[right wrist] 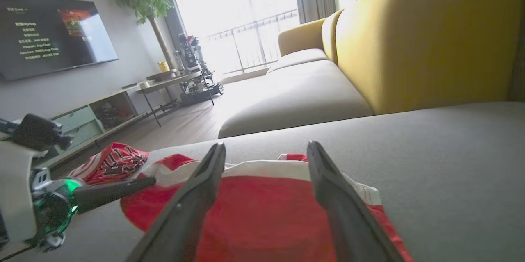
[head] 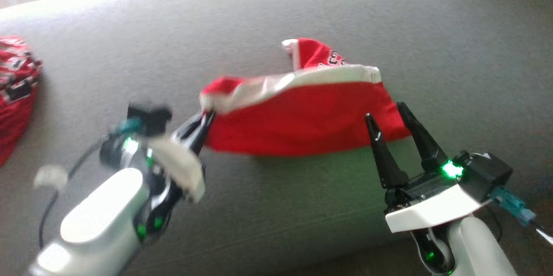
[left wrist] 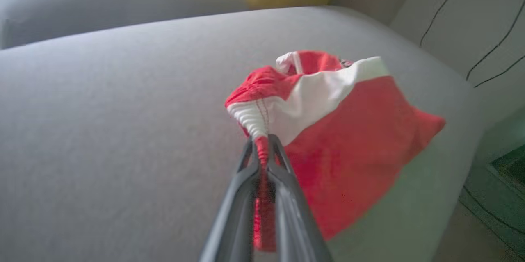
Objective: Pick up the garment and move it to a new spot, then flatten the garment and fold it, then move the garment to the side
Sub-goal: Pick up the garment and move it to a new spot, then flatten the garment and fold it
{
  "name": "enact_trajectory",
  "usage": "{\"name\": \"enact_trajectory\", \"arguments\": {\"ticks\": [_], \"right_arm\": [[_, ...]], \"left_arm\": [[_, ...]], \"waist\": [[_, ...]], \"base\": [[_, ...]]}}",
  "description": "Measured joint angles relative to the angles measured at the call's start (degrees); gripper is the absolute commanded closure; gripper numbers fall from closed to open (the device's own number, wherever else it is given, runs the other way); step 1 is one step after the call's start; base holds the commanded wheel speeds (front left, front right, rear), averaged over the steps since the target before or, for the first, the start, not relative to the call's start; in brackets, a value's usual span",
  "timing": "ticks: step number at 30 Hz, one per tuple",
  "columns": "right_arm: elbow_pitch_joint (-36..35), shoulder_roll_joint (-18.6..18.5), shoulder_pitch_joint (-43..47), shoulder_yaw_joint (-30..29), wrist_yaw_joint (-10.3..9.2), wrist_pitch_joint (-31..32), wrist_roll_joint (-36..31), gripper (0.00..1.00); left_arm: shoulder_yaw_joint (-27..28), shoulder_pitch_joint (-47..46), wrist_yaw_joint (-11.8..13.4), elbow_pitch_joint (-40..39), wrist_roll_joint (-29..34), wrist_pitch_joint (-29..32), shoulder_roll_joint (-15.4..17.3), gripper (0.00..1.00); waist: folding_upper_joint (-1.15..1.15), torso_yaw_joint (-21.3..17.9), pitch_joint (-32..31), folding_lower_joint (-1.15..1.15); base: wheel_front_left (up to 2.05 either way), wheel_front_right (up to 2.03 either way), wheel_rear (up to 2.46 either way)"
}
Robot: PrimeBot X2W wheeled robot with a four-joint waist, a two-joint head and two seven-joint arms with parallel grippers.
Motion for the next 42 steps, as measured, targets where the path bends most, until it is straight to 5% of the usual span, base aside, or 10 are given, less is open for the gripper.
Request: {"name": "enact_trajectory", "arguments": {"ticks": [5, 6, 8, 9, 16, 24, 33, 42], "right_arm": [[2.2, 0.0, 0.1, -0.5, 0.00, 0.0, -1.6, 0.00], [2.6, 0.0, 0.1, -0.6, 0.00, 0.0, -1.8, 0.00], [3.3, 0.0, 0.1, -0.6, 0.00, 0.0, -1.8, 0.00], [3.7, 0.0, 0.1, -0.6, 0.00, 0.0, -1.9, 0.00], [7.8, 0.0, 0.1, -0.6, 0.00, 0.0, -1.2, 0.00], [15.3, 0.0, -0.2, -2.5, 0.00, 0.0, 1.9, 0.00], [23.7, 0.0, -5.2, -6.6, 0.00, 0.0, 1.8, 0.00], [38.4, 0.0, -14.5, -10.9, 0.00, 0.5, 0.7, 0.00]], "left_arm": [[1.8, 7.1, 3.3, -0.5, -1.4, -5.3, 0.6, 1.00], [2.3, 7.9, 3.8, -0.3, -2.1, -6.0, 0.4, 0.76], [3.0, 9.3, 4.4, 0.6, -2.4, -6.9, 0.1, 0.55], [3.6, 10.0, 4.9, 1.0, -2.5, -7.6, -0.2, 0.00], [9.6, 14.9, 7.9, 1.1, -1.4, -9.3, -2.5, 0.00], [26.9, 27.1, 11.9, -12.8, 15.1, -9.4, -9.6, 0.00], [36.4, 37.1, 12.2, -18.4, 30.2, -9.5, -17.7, 0.00], [36.9, 38.1, 9.1, -18.4, 35.9, -9.5, -20.5, 0.00]], "waist": [[0.00, 3.4, -0.9, 0.00], [0.00, 4.0, -1.2, 0.00], [0.00, 5.0, -1.8, 0.00], [0.00, 5.4, -2.2, 0.00], [0.00, 6.9, -3.6, 0.00], [0.00, 7.5, -4.9, -0.01], [0.00, 9.7, -5.6, 0.00], [0.00, 12.0, -4.5, 0.00]], "base": [[0.00, 0.00, 0.00], [0.00, 0.00, 0.00], [0.00, 0.00, 0.00], [0.00, 0.00, 0.00], [0.00, 0.00, 0.00], [0.00, 0.00, 0.00], [0.00, 0.00, 0.00], [0.00, 0.00, 0.00]]}}
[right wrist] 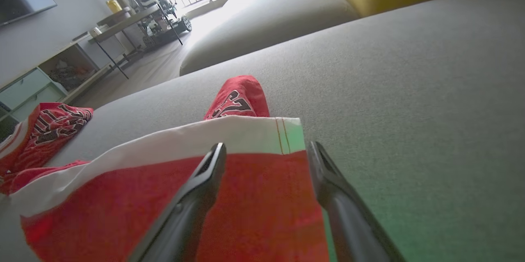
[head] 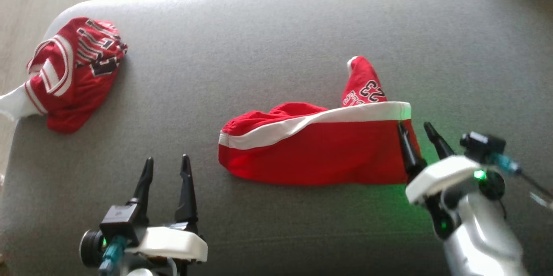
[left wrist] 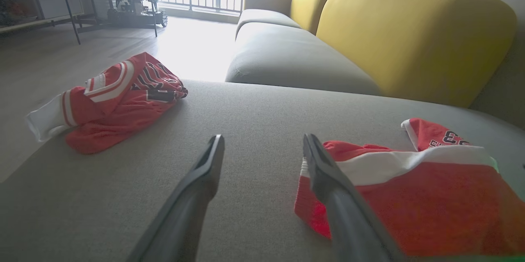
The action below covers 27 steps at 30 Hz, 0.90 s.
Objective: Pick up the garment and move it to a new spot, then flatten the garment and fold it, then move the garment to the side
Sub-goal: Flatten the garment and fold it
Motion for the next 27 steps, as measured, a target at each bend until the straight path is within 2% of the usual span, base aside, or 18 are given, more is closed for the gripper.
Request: {"name": "enact_trajectory", "arguments": {"ticks": [3, 9, 14, 23, 24, 25, 27], "right_arm": [[7.2, -0.4, -7.2, -0.7, 0.00, 2.9, 1.0, 0.00], [14.2, -3.6, -14.1, 1.2, 0.00, 8.0, 6.1, 0.00], [16.0, -5.2, -14.4, 2.5, 0.00, 11.7, 11.1, 0.00], [15.4, -7.9, -14.4, 6.3, 0.00, 16.3, 20.8, 0.01], [15.2, -8.1, -14.4, 6.9, 0.00, 16.7, 21.8, 0.20], [15.0, -8.2, -14.4, 7.5, 0.00, 17.0, 22.5, 0.53], [14.6, -8.4, -14.4, 8.4, 0.00, 17.0, 23.6, 0.97]], "left_arm": [[0.0, -0.2, -1.5, 0.1, 1.1, 0.0, -0.5, 0.00], [-0.3, -1.1, -2.5, 1.1, 2.1, 0.0, -0.7, 0.00], [-0.4, -1.8, -2.9, 1.6, 2.5, 0.0, -0.7, 0.00], [-0.6, -1.8, -3.0, 2.0, 3.0, 0.0, -0.8, 0.00], [-0.7, -1.9, -3.0, 2.0, 3.0, 0.0, -0.8, 0.00], [-0.8, -1.9, -3.0, 2.0, 3.0, 0.0, -0.8, 0.00], [-0.8, -2.3, -3.0, 2.0, 3.1, 0.0, -0.8, 0.00]], "waist": [[0.00, 1.2, 0.9, 0.00], [0.00, 3.0, 2.3, 0.01], [0.00, 3.9, 2.8, 0.00], [0.00, 4.4, 3.4, 0.00], [0.00, 4.5, 3.5, 0.01], [0.00, 4.6, 3.5, 0.01], [0.00, 4.7, 3.5, 0.00]], "base": [[0.00, 0.00, 0.00], [0.00, 0.00, 0.00], [0.00, 0.00, 0.00], [0.00, 0.00, 0.00], [0.00, 0.00, 0.00], [0.00, 0.00, 0.00], [0.00, 0.00, 0.00]]}}
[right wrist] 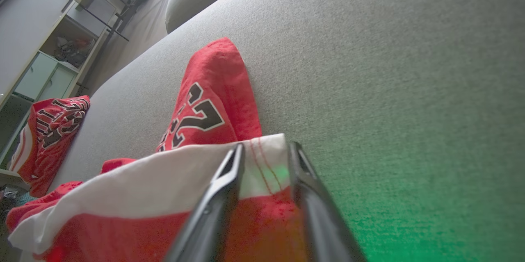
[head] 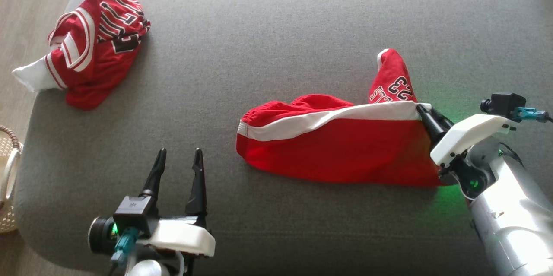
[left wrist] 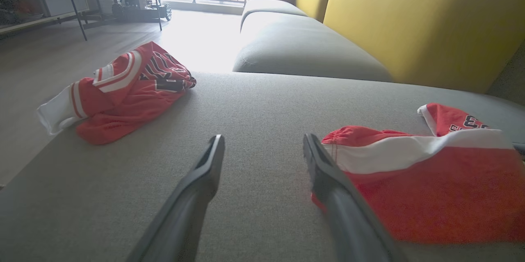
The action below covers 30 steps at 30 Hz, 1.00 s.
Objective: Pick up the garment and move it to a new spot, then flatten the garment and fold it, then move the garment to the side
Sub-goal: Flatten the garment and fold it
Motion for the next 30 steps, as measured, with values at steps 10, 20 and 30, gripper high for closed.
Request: {"name": "enact_trajectory", "arguments": {"ticks": [10, 20, 30], "right_arm": [[-1.9, -2.5, 0.2, 4.5, 0.00, -1.4, 3.7, 1.00], [-11.5, -6.3, 4.7, 7.3, 0.00, -3.4, 5.3, 1.00], [-21.1, -7.6, 11.4, 6.6, 0.00, -1.2, 3.2, 1.00]], "left_arm": [[0.0, 0.0, 0.0, 0.1, 0.5, 0.0, 0.0, 0.00], [0.2, 0.2, -1.1, 1.7, -2.6, 0.0, 0.0, 0.00], [0.5, -7.9, -9.3, 10.3, -11.8, 6.4, 0.8, 0.00]], "waist": [[0.00, -0.5, -0.9, 0.00], [0.00, -3.4, -3.0, 0.00], [0.00, -6.8, -1.7, 0.00]], "base": [[0.00, 0.00, 0.00], [0.00, 0.00, 0.00], [0.00, 0.00, 0.00]]}}
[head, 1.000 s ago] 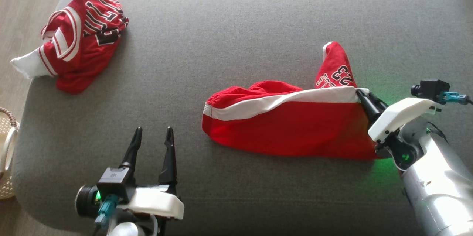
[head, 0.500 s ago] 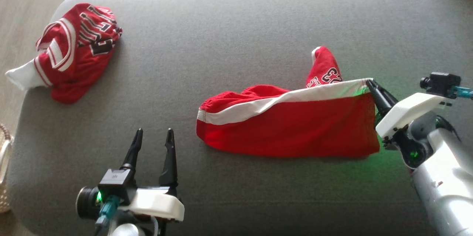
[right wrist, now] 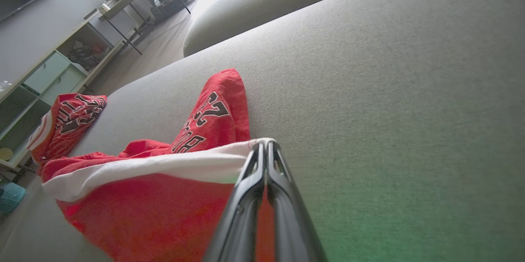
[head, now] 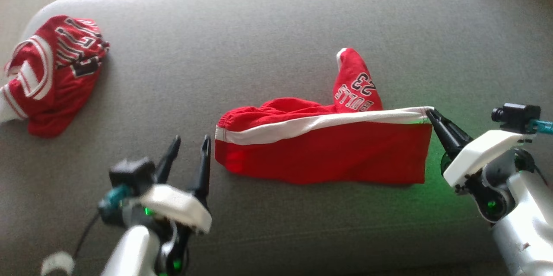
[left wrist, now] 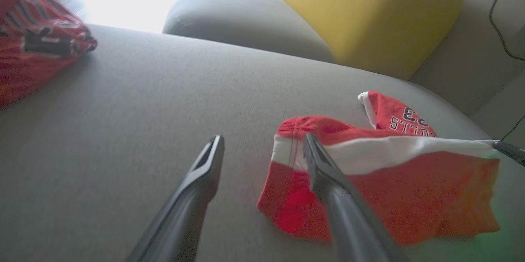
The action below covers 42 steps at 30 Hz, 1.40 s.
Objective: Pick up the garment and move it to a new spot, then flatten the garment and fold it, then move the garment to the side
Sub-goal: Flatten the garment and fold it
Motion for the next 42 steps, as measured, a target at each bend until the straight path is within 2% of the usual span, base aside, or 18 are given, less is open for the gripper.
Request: {"name": "enact_trajectory", "arguments": {"ticks": [5, 12, 23, 35, 38, 39, 42], "right_arm": [[-2.1, 0.2, 1.7, -2.1, 0.00, 1.7, -2.5, 1.00], [-4.4, 1.1, 3.9, -4.5, 0.00, 4.0, -5.6, 1.00], [-7.4, 2.7, 4.8, -7.7, 0.00, 6.0, -8.4, 1.00], [-9.2, 3.9, 4.8, -8.7, 0.00, 7.7, -9.7, 1.00], [-9.5, 4.1, 4.8, -9.1, 0.00, 8.0, -9.9, 1.00], [-9.5, 4.1, 4.8, -9.2, 0.00, 8.0, -10.1, 1.00], [-9.8, 4.1, 4.8, -9.5, 0.00, 8.0, -10.1, 1.00]], "left_arm": [[-0.8, -6.3, -1.8, 4.0, 0.0, 2.0, 1.3, 0.00], [-3.7, -7.7, -3.8, 8.5, -0.9, 8.0, 3.6, 0.00], [-6.3, -8.0, -4.8, 6.6, -4.0, 13.0, 6.8, 0.00], [-10.2, -9.9, -4.9, 5.4, -8.5, 14.6, 8.2, 0.01], [-11.5, -10.6, -4.9, 5.4, -10.0, 15.0, 8.6, 0.60], [-11.9, -10.8, -4.9, 5.4, -10.5, 14.9, 8.7, 1.00], [-13.3, -11.0, -4.9, 5.1, -12.3, 14.5, 9.0, 1.00]], "waist": [[0.00, -1.4, 0.7, 0.00], [0.00, -2.7, 1.7, 0.00], [0.00, -3.1, 2.5, 0.00], [0.00, -3.9, 4.0, 0.00], [0.00, -4.3, 4.2, 0.00], [0.00, -4.3, 4.2, 0.00], [0.00, -4.4, 3.8, 0.00]], "base": [[0.00, 0.00, 0.00], [0.00, 0.00, 0.00], [0.00, 0.00, 0.00], [0.00, 0.00, 0.00], [0.00, 0.00, 0.00], [0.00, 0.00, 0.00], [0.00, 0.00, 0.00]]}}
